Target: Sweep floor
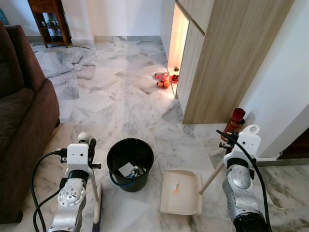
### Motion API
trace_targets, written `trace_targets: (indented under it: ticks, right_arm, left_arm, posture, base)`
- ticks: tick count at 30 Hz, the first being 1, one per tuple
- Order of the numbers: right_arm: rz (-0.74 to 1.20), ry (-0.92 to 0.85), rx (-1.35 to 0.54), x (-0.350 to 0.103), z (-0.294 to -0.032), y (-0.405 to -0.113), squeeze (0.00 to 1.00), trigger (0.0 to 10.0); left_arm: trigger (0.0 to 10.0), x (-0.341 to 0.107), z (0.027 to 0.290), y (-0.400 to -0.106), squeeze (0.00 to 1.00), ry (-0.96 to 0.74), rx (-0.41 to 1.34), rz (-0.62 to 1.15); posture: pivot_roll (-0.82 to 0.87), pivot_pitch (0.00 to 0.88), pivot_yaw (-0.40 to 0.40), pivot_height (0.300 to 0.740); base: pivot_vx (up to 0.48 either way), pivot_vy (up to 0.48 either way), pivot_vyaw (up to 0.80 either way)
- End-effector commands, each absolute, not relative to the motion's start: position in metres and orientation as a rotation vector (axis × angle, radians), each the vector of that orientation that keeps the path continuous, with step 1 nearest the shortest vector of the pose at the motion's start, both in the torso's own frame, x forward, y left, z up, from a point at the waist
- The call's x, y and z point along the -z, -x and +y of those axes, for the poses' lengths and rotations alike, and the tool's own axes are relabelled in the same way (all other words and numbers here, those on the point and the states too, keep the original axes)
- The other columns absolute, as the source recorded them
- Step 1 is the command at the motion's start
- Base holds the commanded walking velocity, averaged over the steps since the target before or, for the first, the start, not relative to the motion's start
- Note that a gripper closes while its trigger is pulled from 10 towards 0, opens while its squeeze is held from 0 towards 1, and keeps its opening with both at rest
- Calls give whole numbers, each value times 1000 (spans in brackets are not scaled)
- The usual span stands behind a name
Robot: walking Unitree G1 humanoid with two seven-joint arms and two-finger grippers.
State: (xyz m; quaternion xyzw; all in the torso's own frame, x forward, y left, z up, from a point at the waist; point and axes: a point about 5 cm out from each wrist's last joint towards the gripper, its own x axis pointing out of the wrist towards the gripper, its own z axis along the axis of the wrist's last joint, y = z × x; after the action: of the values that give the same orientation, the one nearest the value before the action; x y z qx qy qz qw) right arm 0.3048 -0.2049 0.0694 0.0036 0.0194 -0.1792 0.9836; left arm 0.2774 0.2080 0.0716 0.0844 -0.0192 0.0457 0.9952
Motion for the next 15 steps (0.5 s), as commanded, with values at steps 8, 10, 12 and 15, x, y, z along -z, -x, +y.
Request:
trace_targets:
  ticks: [8,10,12,15]
  right_arm:
    - [-14,-25,349,-76,-204,-308,0,10000]
    - [-16,-27,342,-76,-202,-309,0,10000]
    - [-19,-26,335,-77,-201,-310,0,10000]
    - [-21,-27,332,-78,-201,-310,0,10000]
  left_arm:
    - [10000,-86,204,-280,0,-165,-80,-118]
    - [10000,-87,205,-280,0,-163,-83,-120]
    - [10000,-87,205,-280,0,-163,-85,-121]
    - [10000,-87,205,-281,0,-162,-85,-122]
  posture:
    - [23,0,-39,740]
    - [23,0,-40,740]
    - [22,0,-39,740]
    - [22,0,-40,740]
  base:
    - [-157,0,0]
    - [-263,0,0]
    - [-135,0,0]
    - [-289,0,0]
